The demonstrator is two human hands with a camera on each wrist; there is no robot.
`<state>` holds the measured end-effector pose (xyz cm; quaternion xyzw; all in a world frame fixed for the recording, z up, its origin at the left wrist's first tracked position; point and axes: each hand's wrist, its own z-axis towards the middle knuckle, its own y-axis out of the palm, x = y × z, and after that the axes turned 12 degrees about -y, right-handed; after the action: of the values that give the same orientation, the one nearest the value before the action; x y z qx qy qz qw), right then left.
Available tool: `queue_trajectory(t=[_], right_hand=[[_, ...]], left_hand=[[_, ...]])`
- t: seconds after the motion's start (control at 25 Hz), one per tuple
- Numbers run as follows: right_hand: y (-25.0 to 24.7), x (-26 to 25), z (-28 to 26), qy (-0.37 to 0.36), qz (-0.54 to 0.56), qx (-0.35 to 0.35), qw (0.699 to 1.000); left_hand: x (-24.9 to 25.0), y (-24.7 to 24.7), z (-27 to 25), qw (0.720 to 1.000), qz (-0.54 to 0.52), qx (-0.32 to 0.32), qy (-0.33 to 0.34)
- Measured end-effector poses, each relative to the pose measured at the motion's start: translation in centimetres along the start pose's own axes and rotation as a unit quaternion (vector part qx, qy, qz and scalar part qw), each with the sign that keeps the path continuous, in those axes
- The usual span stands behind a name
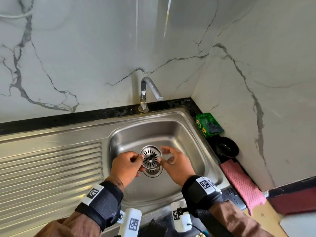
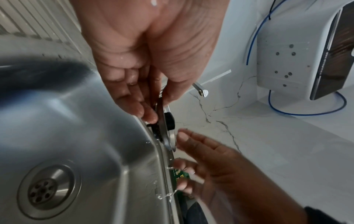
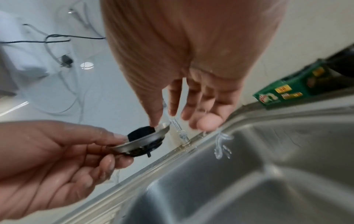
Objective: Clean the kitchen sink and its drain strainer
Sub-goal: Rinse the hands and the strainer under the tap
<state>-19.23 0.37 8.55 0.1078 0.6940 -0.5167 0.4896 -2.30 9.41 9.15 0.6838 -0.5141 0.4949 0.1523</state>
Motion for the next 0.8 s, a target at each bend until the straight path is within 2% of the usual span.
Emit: queue_trajectory(t=[0.08,0.16,0.2,0.28,0.44,0.6,0.72,0.8], right_hand=[[-0.3,-0.7,0.2,-0.099,-0.102,0.001,0.990],[0.2,-1.2,0.5,-0.187,-0.161,-0.069,0.967],[0.5,-1.2,0.5,-0.202,-0.179,-0.096,0.958],[0.6,-1.2,0.7,-0.196,-0.182,-0.097,0.959],[1.0,-0.9,0.6,-0.173,-0.167,-0.051,0.969],[1.5,-0.9,1.0,-0.087,-0.136,-0.006,0.987],[1.0,-0.5,1.8,-0.102,-0.142,-0.029,0.984],[0.5,-0.2,2.2,-0.120,-0.130,-0.013,0.984]], left_hand=[[0.0,0.0,-0.1,1.000,-0.005,-0.001,-0.001],[0.2,0.2,-0.4,1.000,0.001,-0.016,0.006],[0.3,0.3,-0.6,1.000,0.003,-0.021,0.007],[0.6,0.4,-0.9,1.000,0.004,-0.030,0.010],[0.9,0.8,-0.7,0.999,0.029,-0.013,0.035],[1.0,1.6,-0.6,0.999,0.012,-0.013,0.029],[0.6,1.5,0.0,0.999,-0.008,-0.037,0.016],[0.0,0.9,0.7,0.995,0.042,-0.083,0.044]])
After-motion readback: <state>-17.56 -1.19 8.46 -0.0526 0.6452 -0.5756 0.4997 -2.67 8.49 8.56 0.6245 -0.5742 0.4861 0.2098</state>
